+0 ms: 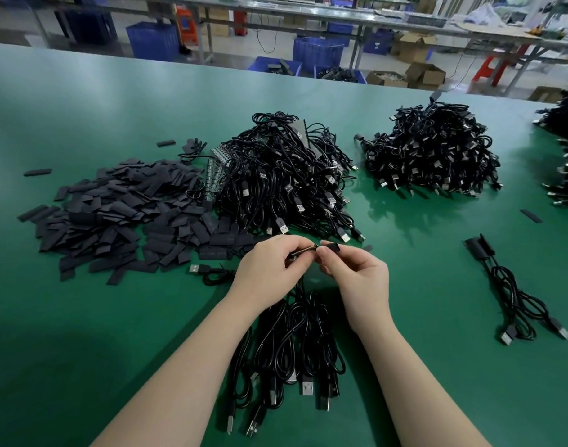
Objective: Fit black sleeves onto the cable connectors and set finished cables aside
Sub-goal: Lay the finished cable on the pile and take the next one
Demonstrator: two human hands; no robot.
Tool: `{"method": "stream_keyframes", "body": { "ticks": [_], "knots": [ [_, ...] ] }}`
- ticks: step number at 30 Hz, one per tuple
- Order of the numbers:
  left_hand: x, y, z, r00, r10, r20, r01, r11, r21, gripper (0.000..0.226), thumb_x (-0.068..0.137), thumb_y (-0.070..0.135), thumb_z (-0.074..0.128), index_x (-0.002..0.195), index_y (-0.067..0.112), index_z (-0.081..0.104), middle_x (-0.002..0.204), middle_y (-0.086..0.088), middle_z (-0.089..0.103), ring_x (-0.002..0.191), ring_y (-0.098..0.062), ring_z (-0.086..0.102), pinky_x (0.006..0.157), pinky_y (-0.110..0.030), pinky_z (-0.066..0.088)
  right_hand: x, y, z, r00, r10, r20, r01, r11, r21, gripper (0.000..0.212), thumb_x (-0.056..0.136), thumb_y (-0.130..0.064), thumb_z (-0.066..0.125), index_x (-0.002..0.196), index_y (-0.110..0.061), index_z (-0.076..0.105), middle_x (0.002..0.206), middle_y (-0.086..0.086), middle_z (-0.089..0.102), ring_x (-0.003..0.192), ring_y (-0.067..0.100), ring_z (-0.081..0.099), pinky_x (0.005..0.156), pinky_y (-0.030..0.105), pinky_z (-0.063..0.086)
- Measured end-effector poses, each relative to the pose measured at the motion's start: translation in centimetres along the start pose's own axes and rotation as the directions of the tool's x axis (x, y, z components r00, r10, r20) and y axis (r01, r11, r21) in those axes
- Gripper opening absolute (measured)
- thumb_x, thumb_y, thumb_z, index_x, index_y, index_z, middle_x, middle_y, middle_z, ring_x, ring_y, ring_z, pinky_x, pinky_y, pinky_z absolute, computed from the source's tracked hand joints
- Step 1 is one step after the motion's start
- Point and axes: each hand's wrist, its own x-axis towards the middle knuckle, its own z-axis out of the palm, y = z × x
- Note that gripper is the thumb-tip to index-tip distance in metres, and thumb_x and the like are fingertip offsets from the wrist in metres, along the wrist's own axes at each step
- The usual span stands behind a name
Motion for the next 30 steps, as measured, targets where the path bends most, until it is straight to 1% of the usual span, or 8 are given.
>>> {"method": "stream_keyframes", "body": {
  "ticks": [3,5,8,13,17,22,27,30],
  "knots": [
    [0.0,-0.1,0.0,1.000,0.002,-0.012,-0.003,0.999,-0.037,0.029,0.086,0.050,0.053,0.109,0.040,0.068,0.100,0.028,0.063,0.099,0.005,0.059,0.085,-0.028,0.052,0.0,-0.2,0.1,0.999,0.004,-0.038,-0.003,1.000,0.026,0.014,0.081,-0.010,0.079,0.076,-0.024,0.080,0.082,0.001,0.077,0.077,0.011,0.071,0.076,0.025,0.059],
    [0.0,-0.3,0.0,1.000,0.003,-0.018,-0.004,0.998,-0.056,0.032,0.086,0.050,0.055,0.113,0.040,0.068,0.103,0.030,0.061,0.102,0.008,0.058,0.086,-0.018,0.049,0.1,-0.3,-0.1,0.997,0.015,-0.069,-0.010,0.997,0.078,0.016,0.082,-0.011,0.078,0.072,-0.023,0.079,0.078,0.002,0.076,0.076,0.012,0.071,0.071,0.024,0.058],
    [0.1,-0.5,0.1,1.000,0.020,-0.011,-0.021,0.999,-0.045,0.024,0.092,0.036,0.058,0.113,0.037,0.070,0.099,0.034,0.058,0.103,0.011,0.055,0.083,-0.003,0.043,0.2,-0.4,-0.4,0.996,0.020,-0.088,-0.008,0.990,0.140,0.014,0.083,-0.013,0.077,0.072,-0.020,0.078,0.076,0.005,0.075,0.075,0.016,0.071,0.070,0.023,0.057],
    [0.2,-0.6,0.1,1.000,0.022,-0.015,-0.023,0.998,-0.063,0.024,0.088,0.029,0.068,0.112,0.034,0.071,0.099,0.031,0.060,0.101,0.012,0.056,0.082,-0.002,0.042,0.1,-0.4,-0.2,0.997,-0.003,-0.077,0.015,0.987,0.157,0.019,0.085,-0.007,0.074,0.076,-0.023,0.077,0.077,0.002,0.075,0.075,0.014,0.071,0.070,0.024,0.057],
    [0.2,-0.8,0.2,0.999,0.011,-0.038,-0.014,0.996,-0.091,0.026,0.087,0.030,0.070,0.112,0.035,0.071,0.093,0.039,0.058,0.095,0.020,0.054,0.080,0.002,0.039,0.1,-0.5,-0.3,0.996,-0.024,-0.085,0.036,0.989,0.143,0.019,0.085,-0.005,0.075,0.078,-0.022,0.073,0.080,0.004,0.075,0.079,0.016,0.072,0.071,0.025,0.058],
    [0.2,-1.1,0.3,0.999,0.026,-0.020,-0.028,0.994,-0.102,0.025,0.089,0.030,0.065,0.112,0.036,0.070,0.092,0.048,0.057,0.097,0.015,0.058,0.083,-0.001,0.042,-0.1,-0.5,-0.1,0.993,-0.091,-0.072,0.091,0.996,0.003,0.026,0.082,-0.005,0.077,0.073,-0.029,0.073,0.084,-0.002,0.075,0.079,0.015,0.070,0.079,0.035,0.059],
    [0.0,-0.2,0.0,0.998,0.055,-0.009,-0.055,0.993,-0.101,0.032,0.086,0.038,0.059,0.111,0.057,0.052,0.098,0.047,0.058,0.096,0.014,0.060,0.082,-0.007,0.047,-0.5,-0.6,0.2,0.984,-0.176,-0.043,0.173,0.983,-0.053,0.032,0.083,-0.002,0.076,0.075,-0.033,0.073,0.088,-0.003,0.076,0.086,0.011,0.073,0.078,0.019,0.055],
    [0.1,-0.5,0.2,0.998,0.053,-0.027,-0.056,0.991,-0.122,0.027,0.088,0.034,0.061,0.110,0.048,0.063,0.097,0.045,0.060,0.095,0.013,0.061,0.081,-0.005,0.045,-0.4,-0.7,0.2,0.978,-0.195,-0.071,0.191,0.979,-0.067,0.033,0.082,-0.003,0.077,0.074,-0.034,0.073,0.086,-0.005,0.076,0.083,0.009,0.072,0.076,0.018,0.054]
  ]
}}
